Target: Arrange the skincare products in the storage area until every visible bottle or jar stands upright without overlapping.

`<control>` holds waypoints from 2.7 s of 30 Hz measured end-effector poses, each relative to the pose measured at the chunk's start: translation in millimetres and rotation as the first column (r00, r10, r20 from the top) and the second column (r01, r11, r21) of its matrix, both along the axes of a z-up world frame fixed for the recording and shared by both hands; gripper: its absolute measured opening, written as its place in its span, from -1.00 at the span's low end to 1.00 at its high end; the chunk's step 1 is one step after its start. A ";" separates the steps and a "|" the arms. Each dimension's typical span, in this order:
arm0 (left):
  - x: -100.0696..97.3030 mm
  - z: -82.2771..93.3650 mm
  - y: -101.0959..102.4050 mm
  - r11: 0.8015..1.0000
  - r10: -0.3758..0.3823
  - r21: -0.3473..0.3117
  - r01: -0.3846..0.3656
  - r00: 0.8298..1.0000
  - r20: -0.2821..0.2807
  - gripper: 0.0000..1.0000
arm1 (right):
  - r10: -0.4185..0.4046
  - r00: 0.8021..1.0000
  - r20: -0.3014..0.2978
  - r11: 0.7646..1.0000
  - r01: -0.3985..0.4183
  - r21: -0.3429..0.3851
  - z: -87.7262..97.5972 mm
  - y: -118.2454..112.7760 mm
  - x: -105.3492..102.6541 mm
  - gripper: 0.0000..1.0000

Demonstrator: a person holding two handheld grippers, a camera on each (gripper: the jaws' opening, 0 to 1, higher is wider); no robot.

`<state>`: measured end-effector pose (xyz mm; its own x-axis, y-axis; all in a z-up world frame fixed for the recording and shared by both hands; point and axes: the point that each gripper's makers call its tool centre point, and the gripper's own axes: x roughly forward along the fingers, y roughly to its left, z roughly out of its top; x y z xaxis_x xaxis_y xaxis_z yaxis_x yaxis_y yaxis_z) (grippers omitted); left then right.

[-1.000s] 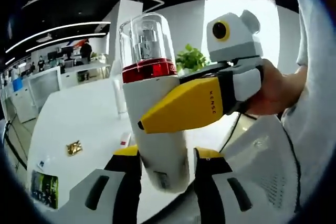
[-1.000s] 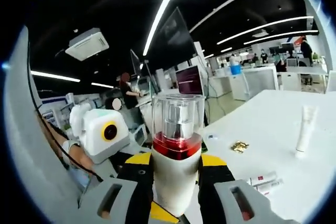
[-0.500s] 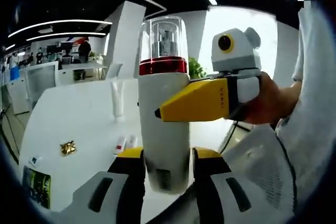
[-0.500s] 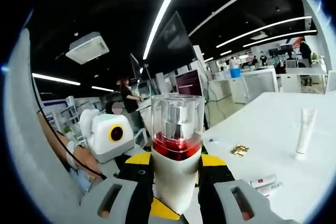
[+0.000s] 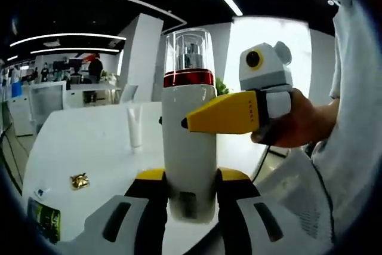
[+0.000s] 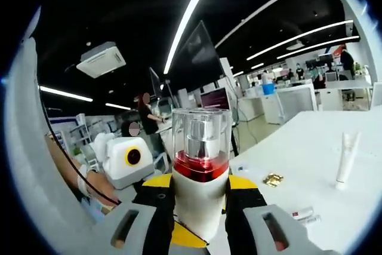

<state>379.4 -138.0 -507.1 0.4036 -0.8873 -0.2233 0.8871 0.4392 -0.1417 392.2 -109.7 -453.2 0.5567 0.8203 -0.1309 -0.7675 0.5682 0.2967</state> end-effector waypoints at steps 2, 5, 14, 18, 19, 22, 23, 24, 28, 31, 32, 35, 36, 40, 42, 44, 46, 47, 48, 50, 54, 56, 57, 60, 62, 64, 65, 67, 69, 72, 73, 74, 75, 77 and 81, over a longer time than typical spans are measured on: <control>0.0 6.9 -1.6 1.000 -0.005 0.002 0.005 1.000 0.025 -0.22 | -0.002 1.000 0.018 1.000 0.002 -0.001 6.1 0.4 1.3 -0.48; -3.6 16.6 -8.5 0.999 -0.031 0.010 0.030 0.997 0.075 0.34 | -0.012 0.998 0.058 1.000 0.012 0.005 15.4 0.1 4.6 -0.48; 16.4 13.4 30.5 0.993 0.118 0.019 -0.118 0.993 -0.008 0.54 | -0.058 0.994 0.095 0.998 0.057 0.010 31.1 -14.4 21.8 -0.48; 41.9 2.3 81.5 0.934 0.267 0.200 -0.297 0.950 0.163 0.51 | -0.098 0.991 0.092 0.995 0.097 0.010 31.2 -31.0 30.3 -0.48; 46.3 -1.4 92.9 0.908 0.281 0.254 -0.332 0.935 0.218 0.47 | -0.111 0.990 0.089 0.994 0.111 0.009 30.2 -36.1 32.7 -0.48; 49.9 -16.9 103.0 0.883 0.311 0.303 -0.360 0.929 0.199 0.47 | -0.141 0.989 0.053 0.990 0.140 0.018 26.3 -49.1 40.7 -0.48; 51.0 -22.0 105.5 0.873 0.323 0.316 -0.372 0.926 0.195 0.51 | -0.153 0.987 0.045 0.988 0.152 0.024 26.5 -53.1 43.2 -0.48; 52.7 -30.9 110.4 0.854 0.324 0.355 -0.380 0.923 0.210 0.52 | -0.159 0.986 0.054 0.987 0.158 0.022 27.7 -57.6 45.3 -0.47; 53.0 -53.3 115.0 0.818 0.337 0.417 -0.398 0.917 0.213 0.43 | -0.199 0.978 0.069 0.980 0.199 0.014 30.5 -75.2 55.1 -0.47; 59.3 -57.6 120.0 0.777 0.314 0.475 -0.414 0.908 0.279 0.31 | -0.223 0.972 0.073 0.975 0.223 0.005 29.9 -86.1 61.1 -0.47; 62.6 -60.2 120.5 0.774 0.326 0.469 -0.424 0.903 0.280 0.26 | -0.233 0.970 0.075 0.972 0.233 -0.002 28.8 -91.2 63.9 -0.47; 68.8 -65.3 127.9 0.754 0.374 0.473 -0.455 0.890 0.259 0.16 | -0.249 0.966 0.075 0.968 0.251 -0.018 25.7 -100.7 69.3 -0.47; 67.7 -63.6 127.9 0.757 0.371 0.471 -0.453 0.891 0.260 0.13 | -0.256 0.964 0.075 0.966 0.259 -0.027 23.6 -105.3 72.3 -0.47; 65.4 -63.8 128.1 0.750 0.346 0.481 -0.454 0.889 0.300 0.06 | -0.283 0.956 0.071 0.956 0.287 -0.055 16.7 -118.2 81.8 -0.47; 66.0 -65.8 129.8 0.742 0.347 0.490 -0.457 0.888 0.303 0.18 | -0.294 0.953 0.074 0.951 0.300 -0.079 11.0 -127.0 89.8 -0.47; 66.0 -69.4 133.0 0.745 0.366 0.490 -0.453 0.891 0.268 0.18 | -0.303 0.950 0.074 0.946 0.309 -0.099 5.9 -133.6 95.6 -0.47; 68.5 -65.3 136.3 0.750 0.391 0.461 -0.474 0.880 0.269 0.15 | -0.312 0.947 0.073 0.941 0.319 -0.110 0.9 -138.8 100.7 -0.47; 68.7 -65.0 137.2 0.750 0.395 0.456 -0.479 0.878 0.272 0.14 | -0.317 0.946 0.069 0.939 0.324 -0.119 -2.2 -141.1 102.8 -0.47; 68.4 -67.8 137.8 0.746 0.392 0.467 -0.475 0.880 0.270 0.13 | -0.325 0.943 0.066 0.934 0.331 -0.130 -6.3 -144.2 106.0 -0.47; 67.2 -74.7 136.7 0.742 0.378 0.489 -0.458 0.889 0.258 0.13 | -0.336 0.939 0.067 0.928 0.343 -0.149 -11.5 -148.0 110.4 -0.47; 65.5 -87.7 142.4 0.717 0.380 0.540 -0.440 0.897 0.226 0.13 | -0.357 0.932 0.062 0.918 0.362 -0.162 -20.5 -155.5 120.9 -0.47; 66.2 -84.6 143.2 0.718 0.390 0.530 -0.451 0.891 0.231 0.06 | -0.360 0.931 0.057 0.914 0.365 -0.179 -25.8 -158.1 126.3 -0.47; 66.2 -85.1 143.3 0.718 0.390 0.531 -0.450 0.892 0.229 0.03 | -0.362 0.930 0.057 0.911 0.366 -0.187 -28.1 -159.5 128.9 -0.47; 63.9 -93.3 144.3 0.709 0.382 0.558 -0.431 0.900 0.209 0.01 | -0.371 0.927 0.054 0.904 0.373 -0.209 -37.2 -166.3 138.7 -0.47; 63.8 -92.7 144.7 0.709 0.385 0.556 -0.433 0.899 0.209 0.01 | -0.380 0.924 0.051 0.898 0.382 -0.219 -42.5 -171.3 144.2 -0.47; 64.1 -90.5 143.8 0.713 0.385 0.548 -0.438 0.897 0.216 -0.02 | -0.387 0.921 0.050 0.890 0.387 -0.240 -49.3 -176.7 150.9 -0.47; 63.8 -90.3 143.3 0.715 0.384 0.545 -0.437 0.898 0.215 -0.03 | -0.387 0.921 0.051 0.889 0.388 -0.243 -50.3 -177.6 152.2 -0.47; 62.9 -93.3 142.1 0.716 0.377 0.554 -0.425 0.903 0.205 -0.04 | -0.395 0.917 0.049 0.883 0.394 -0.256 -56.1 -183.1 160.4 -0.47; 61.8 -95.3 142.0 0.712 0.373 0.563 -0.419 0.906 0.201 -0.04 | -0.406 0.912 0.052 0.877 0.405 -0.261 -59.2 -187.1 166.7 -0.47; 61.3 -97.1 142.5 0.710 0.372 0.569 -0.415 0.907 0.198 -0.05 | -0.421 0.906 0.053 0.870 0.419 -0.261 -62.6 -191.5 174.7 -0.47; 60.7 -98.1 142.5 0.709 0.371 0.572 -0.411 0.908 0.194 -0.06 | -0.423 0.904 0.054 0.868 0.422 -0.262 -64.1 -192.6 177.7 -0.47; 60.1 -99.9 142.6 0.707 0.366 0.579 -0.406 0.911 0.192 -0.07 | -0.426 0.903 0.055 0.866 0.424 -0.263 -65.2 -193.2 179.8 -0.47; 59.8 -100.8 142.8 0.706 0.365 0.582 -0.403 0.912 0.189 -0.07 | -0.427 0.902 0.057 0.865 0.426 -0.267 -66.2 -193.9 181.5 -0.47; 59.4 -102.6 143.7 0.705 0.363 0.587 -0.399 0.913 0.186 -0.07 | -0.430 0.901 0.059 0.861 0.429 -0.273 -69.0 -195.9 185.3 -0.47; 57.6 -109.2 144.5 0.696 0.360 0.608 -0.383 0.918 0.167 -0.05 | -0.436 0.898 0.055 0.859 0.434 -0.273 -75.1 -200.7 191.6 -0.47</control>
<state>437.0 6.5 -616.3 0.6872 -0.3331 -0.6456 0.6318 0.7127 0.3048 583.8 -310.4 -528.3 0.8465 0.4264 -0.3188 -0.4217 0.9025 0.0875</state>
